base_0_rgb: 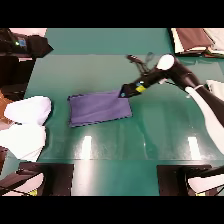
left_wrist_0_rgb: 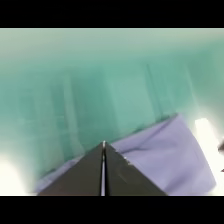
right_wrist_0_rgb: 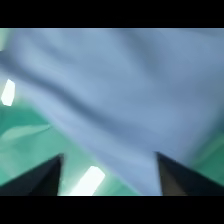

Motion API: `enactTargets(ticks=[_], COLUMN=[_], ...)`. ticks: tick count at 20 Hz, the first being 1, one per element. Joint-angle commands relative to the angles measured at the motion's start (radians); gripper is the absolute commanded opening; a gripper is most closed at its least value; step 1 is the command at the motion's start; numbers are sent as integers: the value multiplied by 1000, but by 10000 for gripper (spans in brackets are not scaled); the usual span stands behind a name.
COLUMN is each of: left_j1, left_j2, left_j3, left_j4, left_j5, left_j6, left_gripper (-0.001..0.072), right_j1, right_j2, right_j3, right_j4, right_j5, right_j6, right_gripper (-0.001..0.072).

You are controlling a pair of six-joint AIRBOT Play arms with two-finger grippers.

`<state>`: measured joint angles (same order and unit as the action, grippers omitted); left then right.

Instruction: Fold the shirts.

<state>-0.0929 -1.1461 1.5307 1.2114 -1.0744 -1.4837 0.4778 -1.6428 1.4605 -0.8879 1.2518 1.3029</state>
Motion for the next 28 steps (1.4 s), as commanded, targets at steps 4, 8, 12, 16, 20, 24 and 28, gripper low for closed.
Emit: enactTargets(ticks=[4, 8, 12, 16, 20, 24, 28], left_j1=[-68, -68, -68, -141, -276, -348, -374], left_j2=[2, 2, 2, 2, 2, 2, 2], left_j3=[-92, -92, -92, -92, -92, -92, -92], left_j4=[-25, -23, -51, -42, -35, -37, -45], left_j5=[79, 91, 84, 95, 120, 154, 173], left_j6=[0, 0, 0, 0, 0, -1, -21], left_gripper=[28, 28, 27, 26, 27, 27, 27], right_j1=[-130, -29, 68, 71, -77, -338, -656], right_j2=[-62, -192, -301, -296, -155, 13, 116], right_j3=[-203, -73, 79, 184, 216, 216, 216], right_j4=[117, 200, 249, 190, -10, -213, -245], right_j5=[-82, -85, -94, -82, -53, 9, 5], right_j6=[33, 12, 11, -5, 73, 126, 127], right_gripper=[622, 577, 263, 15, 15, 15, 15])
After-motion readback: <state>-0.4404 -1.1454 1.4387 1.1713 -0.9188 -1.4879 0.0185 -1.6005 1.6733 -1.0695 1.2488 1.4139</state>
